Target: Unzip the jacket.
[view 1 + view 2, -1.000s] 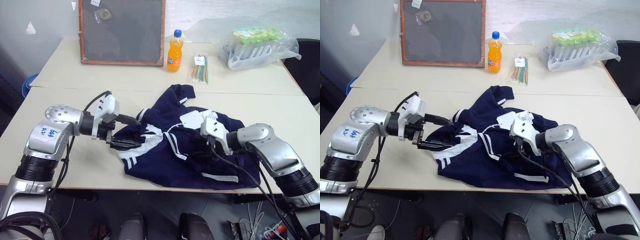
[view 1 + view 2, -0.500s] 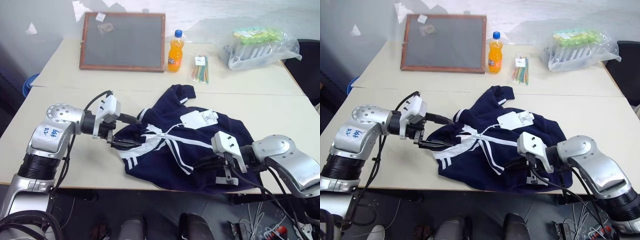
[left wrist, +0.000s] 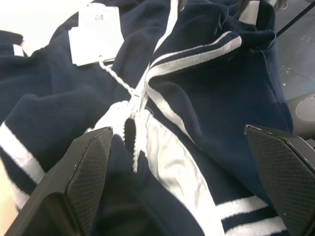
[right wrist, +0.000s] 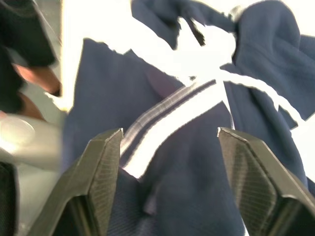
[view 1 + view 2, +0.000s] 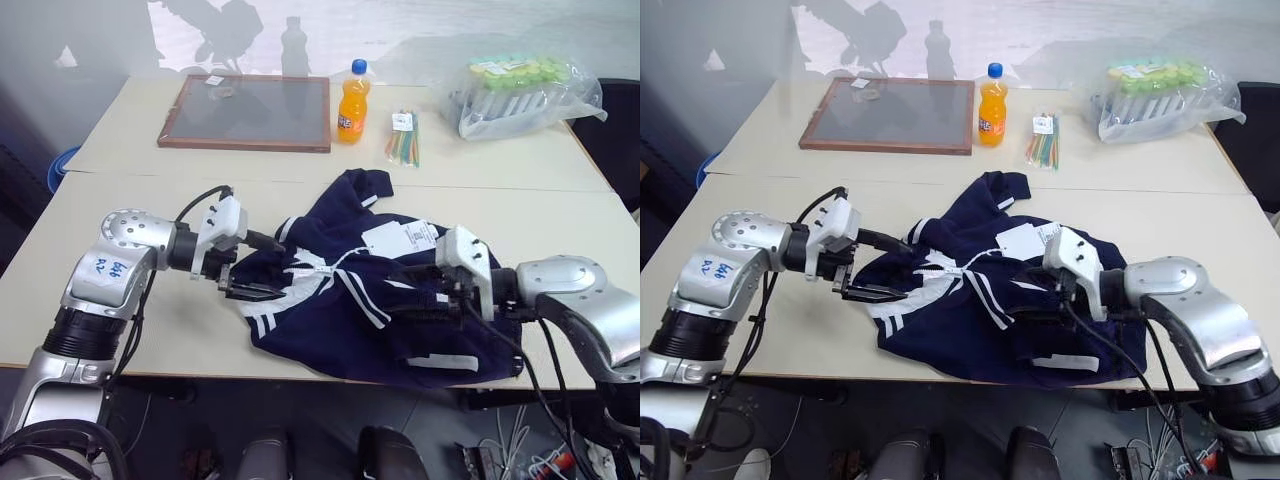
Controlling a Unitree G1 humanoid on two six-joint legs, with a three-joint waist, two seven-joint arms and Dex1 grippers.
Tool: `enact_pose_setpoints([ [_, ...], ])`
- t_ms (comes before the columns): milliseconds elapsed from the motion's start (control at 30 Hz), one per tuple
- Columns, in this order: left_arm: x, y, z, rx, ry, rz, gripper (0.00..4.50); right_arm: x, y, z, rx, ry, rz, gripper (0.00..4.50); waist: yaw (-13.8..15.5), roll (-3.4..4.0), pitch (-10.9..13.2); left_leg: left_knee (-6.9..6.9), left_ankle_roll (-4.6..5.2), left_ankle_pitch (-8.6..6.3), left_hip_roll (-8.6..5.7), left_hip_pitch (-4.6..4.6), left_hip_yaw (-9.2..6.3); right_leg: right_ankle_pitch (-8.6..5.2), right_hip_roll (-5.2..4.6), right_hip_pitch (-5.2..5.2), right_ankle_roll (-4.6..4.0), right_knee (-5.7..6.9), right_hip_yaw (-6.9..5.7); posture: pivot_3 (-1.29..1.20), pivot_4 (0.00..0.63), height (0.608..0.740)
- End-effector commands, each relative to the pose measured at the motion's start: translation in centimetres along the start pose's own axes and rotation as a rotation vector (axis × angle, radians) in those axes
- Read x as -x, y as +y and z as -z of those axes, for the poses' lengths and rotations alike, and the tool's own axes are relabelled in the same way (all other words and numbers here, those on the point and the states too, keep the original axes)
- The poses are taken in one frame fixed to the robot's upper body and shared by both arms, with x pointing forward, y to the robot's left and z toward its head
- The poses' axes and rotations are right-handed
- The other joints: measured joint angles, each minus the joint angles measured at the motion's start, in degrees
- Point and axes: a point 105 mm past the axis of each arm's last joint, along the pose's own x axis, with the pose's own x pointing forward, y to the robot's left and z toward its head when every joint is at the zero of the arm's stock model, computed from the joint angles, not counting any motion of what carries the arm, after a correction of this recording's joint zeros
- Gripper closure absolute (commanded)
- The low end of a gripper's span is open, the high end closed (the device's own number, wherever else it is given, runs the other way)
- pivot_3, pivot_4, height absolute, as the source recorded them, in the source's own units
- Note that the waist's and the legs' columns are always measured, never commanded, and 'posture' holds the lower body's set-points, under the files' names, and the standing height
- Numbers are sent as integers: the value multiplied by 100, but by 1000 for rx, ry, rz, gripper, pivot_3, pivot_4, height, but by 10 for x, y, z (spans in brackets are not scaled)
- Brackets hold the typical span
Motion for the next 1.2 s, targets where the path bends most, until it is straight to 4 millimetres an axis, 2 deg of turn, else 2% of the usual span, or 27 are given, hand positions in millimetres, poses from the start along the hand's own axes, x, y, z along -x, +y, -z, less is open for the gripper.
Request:
enact_pose_setpoints([
  [33,3,0,-3,-24,-2,-8,0,2,19,-1,40,36,-56,1429,1,0,0,0,0,-1,0,0,-1,0,0,1,0,-1,-1,0,150,740],
  [133,2,-1,-4,-25,-7,-3,0,-9,12,14,30,86,20,1429,-3,-1,0,1,1,-2,0,0,1,0,0,1,0,-1,1,0,150,740],
  [267,0,0,-8,-32,-14,4,0,-24,12,32,54,148,36,1429,-8,-1,0,0,0,-2,1,0,2,0,0,-2,0,0,3,0,150,740],
  [367,-1,2,-10,-40,-16,8,0,-35,-2,46,76,203,127,1429,-11,-1,0,1,0,-2,1,0,3,0,1,-2,0,0,2,0,150,740],
  [433,-1,2,-10,-44,-15,11,0,-37,-4,50,69,209,133,1429,-12,-1,0,1,0,-2,1,0,4,0,1,-2,0,0,3,0,150,740],
  [700,-3,0,-10,-46,-11,21,0,-24,17,48,5,178,15,4056,0,-2,1,2,0,-3,0,0,3,0,1,0,0,-1,2,0,150,740],
  [767,-4,0,-9,-47,-10,24,0,-20,19,47,-7,172,9,4494,2,-2,1,2,1,-3,1,0,2,0,1,0,0,-2,2,0,150,740],
  [833,-5,-1,-8,-48,-10,27,0,-15,23,44,-32,153,-3,4494,4,-2,1,2,1,-3,1,0,2,0,1,1,0,-2,1,0,150,740],
  [933,-5,-2,-8,-50,-10,31,0,-5,51,38,-51,123,-143,4494,18,-2,1,1,2,-4,1,0,1,0,1,1,0,-3,1,0,150,740],
  [1000,-5,-2,-7,-54,-8,33,0,-1,62,41,-49,145,-187,4494,16,-4,2,1,3,-6,1,-1,-3,0,1,4,0,-7,-2,0,150,740],
  [1100,-6,-1,-7,-59,-7,36,0,-2,62,51,-40,178,-148,4494,10,-9,3,3,5,-7,1,2,-1,0,1,8,0,-10,0,0,150,740],
  [1200,-7,0,-8,-63,-8,38,0,-9,49,63,-52,198,-47,4494,0,-8,3,2,4,-7,2,7,-1,0,1,8,0,-7,4,0,150,740],
])
